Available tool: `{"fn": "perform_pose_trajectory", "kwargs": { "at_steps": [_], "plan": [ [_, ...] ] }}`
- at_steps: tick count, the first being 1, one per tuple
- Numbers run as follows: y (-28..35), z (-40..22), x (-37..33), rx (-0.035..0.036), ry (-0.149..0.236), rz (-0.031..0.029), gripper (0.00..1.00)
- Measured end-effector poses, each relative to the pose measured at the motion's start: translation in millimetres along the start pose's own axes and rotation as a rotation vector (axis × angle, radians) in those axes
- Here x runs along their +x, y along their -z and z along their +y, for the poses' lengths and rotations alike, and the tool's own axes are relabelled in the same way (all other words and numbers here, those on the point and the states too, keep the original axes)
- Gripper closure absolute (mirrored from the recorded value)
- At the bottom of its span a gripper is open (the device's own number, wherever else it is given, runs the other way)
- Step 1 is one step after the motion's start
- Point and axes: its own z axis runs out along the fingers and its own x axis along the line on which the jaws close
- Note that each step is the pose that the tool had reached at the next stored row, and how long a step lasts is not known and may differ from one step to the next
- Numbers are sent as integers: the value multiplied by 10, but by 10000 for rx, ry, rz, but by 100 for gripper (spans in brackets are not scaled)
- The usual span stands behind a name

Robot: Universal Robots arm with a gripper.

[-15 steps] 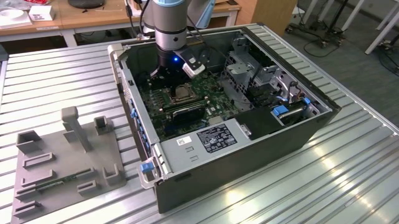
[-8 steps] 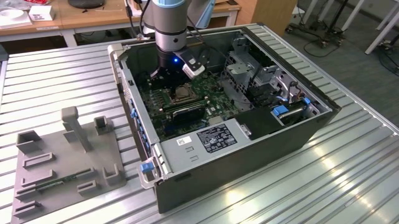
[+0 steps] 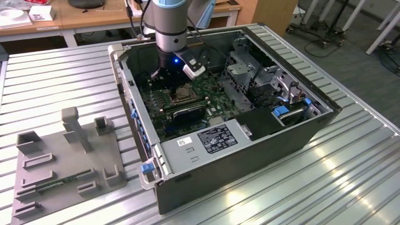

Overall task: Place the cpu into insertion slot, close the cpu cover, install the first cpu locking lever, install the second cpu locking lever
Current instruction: 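Close the cpu cover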

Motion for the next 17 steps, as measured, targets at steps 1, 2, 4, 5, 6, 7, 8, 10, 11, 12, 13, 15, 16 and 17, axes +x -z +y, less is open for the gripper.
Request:
{"fn": "perform_pose_trajectory", "kwargs": {
  "at_steps": [1, 2, 4, 5, 6, 7, 8, 10, 11, 12, 13, 15, 16, 17],
  "plan": [
    [-4, -1, 1, 6, 0, 3, 89],
    [-10, -2, 1, 12, 1, 5, 89],
    [-20, -2, 2, 12, 0, 5, 89],
    [-22, -2, 2, 9, 1, 3, 89],
    [-24, -1, 1, 5, 0, 1, 89],
    [-25, 0, 1, 3, 0, -1, 89],
    [-25, 0, 1, 3, 0, -1, 89],
    [-25, 0, 1, 4, 0, 0, 89],
    [-25, 0, 1, 4, 1, 0, 89],
    [-25, -1, 1, 4, 0, 0, 89],
    [-26, -1, 1, 3, 0, 0, 89],
    [-26, -1, 1, 3, 1, 0, 89],
    [-27, -1, 2, 4, 0, 1, 89],
    [-29, -1, 2, 4, 0, 0, 89]
  ]
}}
